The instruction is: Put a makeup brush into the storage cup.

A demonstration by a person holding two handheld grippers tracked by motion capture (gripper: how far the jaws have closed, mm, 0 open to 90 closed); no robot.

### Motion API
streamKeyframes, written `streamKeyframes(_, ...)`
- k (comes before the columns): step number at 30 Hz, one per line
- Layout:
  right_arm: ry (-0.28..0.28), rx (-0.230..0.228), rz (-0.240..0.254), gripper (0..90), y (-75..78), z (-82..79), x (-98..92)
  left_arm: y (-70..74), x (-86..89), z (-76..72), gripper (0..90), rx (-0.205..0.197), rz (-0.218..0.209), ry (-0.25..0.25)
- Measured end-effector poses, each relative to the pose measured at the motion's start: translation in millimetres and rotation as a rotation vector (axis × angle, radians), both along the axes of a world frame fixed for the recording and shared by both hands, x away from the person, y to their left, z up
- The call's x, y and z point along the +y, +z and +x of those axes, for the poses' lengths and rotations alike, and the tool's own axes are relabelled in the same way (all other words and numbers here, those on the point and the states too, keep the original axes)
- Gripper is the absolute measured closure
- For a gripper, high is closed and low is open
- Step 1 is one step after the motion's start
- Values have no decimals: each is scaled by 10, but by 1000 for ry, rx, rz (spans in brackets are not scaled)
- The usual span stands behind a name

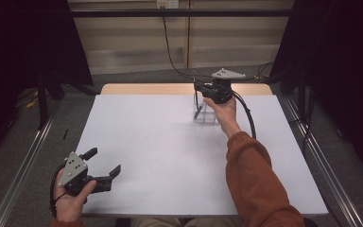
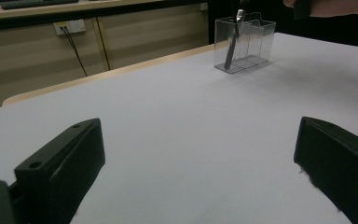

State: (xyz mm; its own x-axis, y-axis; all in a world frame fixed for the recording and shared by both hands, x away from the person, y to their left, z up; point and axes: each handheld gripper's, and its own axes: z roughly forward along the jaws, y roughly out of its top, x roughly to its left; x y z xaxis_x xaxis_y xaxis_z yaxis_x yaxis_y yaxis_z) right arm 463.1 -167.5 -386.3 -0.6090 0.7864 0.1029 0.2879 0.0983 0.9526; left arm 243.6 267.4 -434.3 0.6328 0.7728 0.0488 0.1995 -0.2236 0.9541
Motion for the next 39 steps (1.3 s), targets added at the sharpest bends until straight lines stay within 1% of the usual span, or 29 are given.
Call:
streamKeyframes(7, 2, 5, -6, 858, -49, -19, 2, 1, -5, -1, 19, 0, -2, -3)
streamKeyframes(9, -1, 15, -2, 858, -75, -21, 10, 1, -4, 0, 19, 1, -2, -4)
streamKeyframes(11, 3, 18, -13, 858, -90, -25, 25, 1, -3, 0, 19, 1, -2, -5)
streamKeyframes(15, -1, 24, -9, 857, -96, -23, 23, 2, -1, 0, 19, -1, 0, -5)
streamKeyframes(18, 2, 22, -17, 856, -107, -29, 23, 1, -5, -1, 19, 1, -2, -4)
streamKeyframes(22, -4, 44, -20, 855, -132, -27, 17, -1, -9, -1, 19, 3, -3, -3)
streamKeyframes(25, -5, 43, -27, 853, -131, -31, 29, 0, -9, -2, 19, 3, -3, -4)
streamKeyframes(29, 0, 57, -15, 847, -144, -24, 11, -2, -9, 1, 19, 4, -4, -4)
streamKeyframes(31, 3, 60, -20, 845, -151, -28, 13, -1, -9, 0, 19, 3, -3, -3)
streamKeyframes(34, 5, 60, -17, 830, -149, -30, 20, -1, -8, -1, 18, 3, -3, -4)
streamKeyframes(36, 6, 56, -14, 791, -144, -30, 30, 0, -5, 0, 19, 1, -1, -4)
streamKeyframes(37, 6, 54, -11, 786, -142, -30, 31, 0, -4, 0, 19, 2, 0, -5)
streamKeyframes(38, 1, 56, -18, 758, -143, -28, 28, 0, -4, 0, 19, 1, -1, -4)
streamKeyframes(39, -1, 59, -16, 730, -141, -30, 25, 0, -4, 0, 19, 1, -2, -4)
